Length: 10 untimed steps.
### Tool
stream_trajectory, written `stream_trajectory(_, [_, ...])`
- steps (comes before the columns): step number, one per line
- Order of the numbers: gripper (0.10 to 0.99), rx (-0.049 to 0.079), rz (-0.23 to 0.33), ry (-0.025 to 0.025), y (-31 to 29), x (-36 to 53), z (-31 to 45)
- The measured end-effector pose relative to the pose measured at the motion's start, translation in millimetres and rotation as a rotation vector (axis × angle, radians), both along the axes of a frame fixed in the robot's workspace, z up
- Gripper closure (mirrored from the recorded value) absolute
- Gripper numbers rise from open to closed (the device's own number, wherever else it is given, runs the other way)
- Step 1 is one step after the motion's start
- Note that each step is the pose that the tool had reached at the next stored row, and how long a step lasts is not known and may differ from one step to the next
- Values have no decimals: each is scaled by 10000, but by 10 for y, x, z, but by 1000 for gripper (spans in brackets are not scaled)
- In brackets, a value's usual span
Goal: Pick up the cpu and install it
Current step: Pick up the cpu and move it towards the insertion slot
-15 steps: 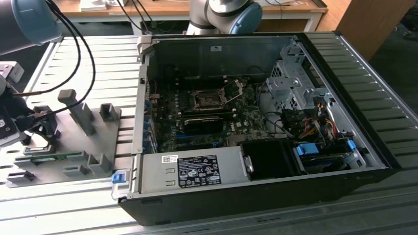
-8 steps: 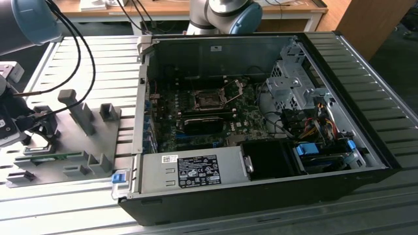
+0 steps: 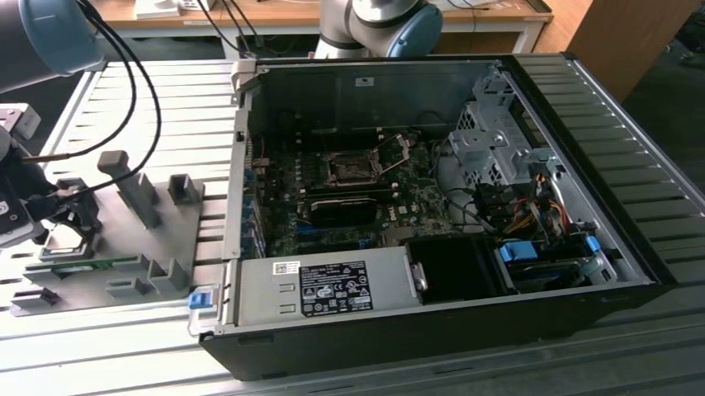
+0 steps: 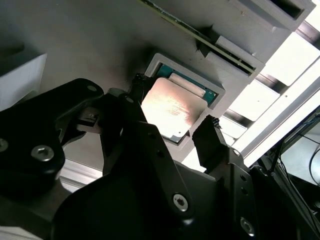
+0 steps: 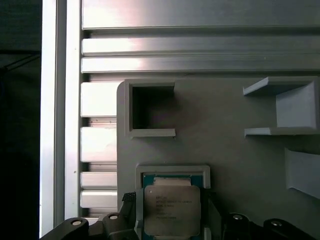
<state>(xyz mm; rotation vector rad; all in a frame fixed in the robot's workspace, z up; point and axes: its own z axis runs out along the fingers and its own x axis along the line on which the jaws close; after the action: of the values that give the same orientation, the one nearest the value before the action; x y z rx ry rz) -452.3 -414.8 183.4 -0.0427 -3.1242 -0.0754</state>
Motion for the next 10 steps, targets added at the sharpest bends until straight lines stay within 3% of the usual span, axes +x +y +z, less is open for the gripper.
stream_trajectory(10, [435,-1,0,1,2,0,5])
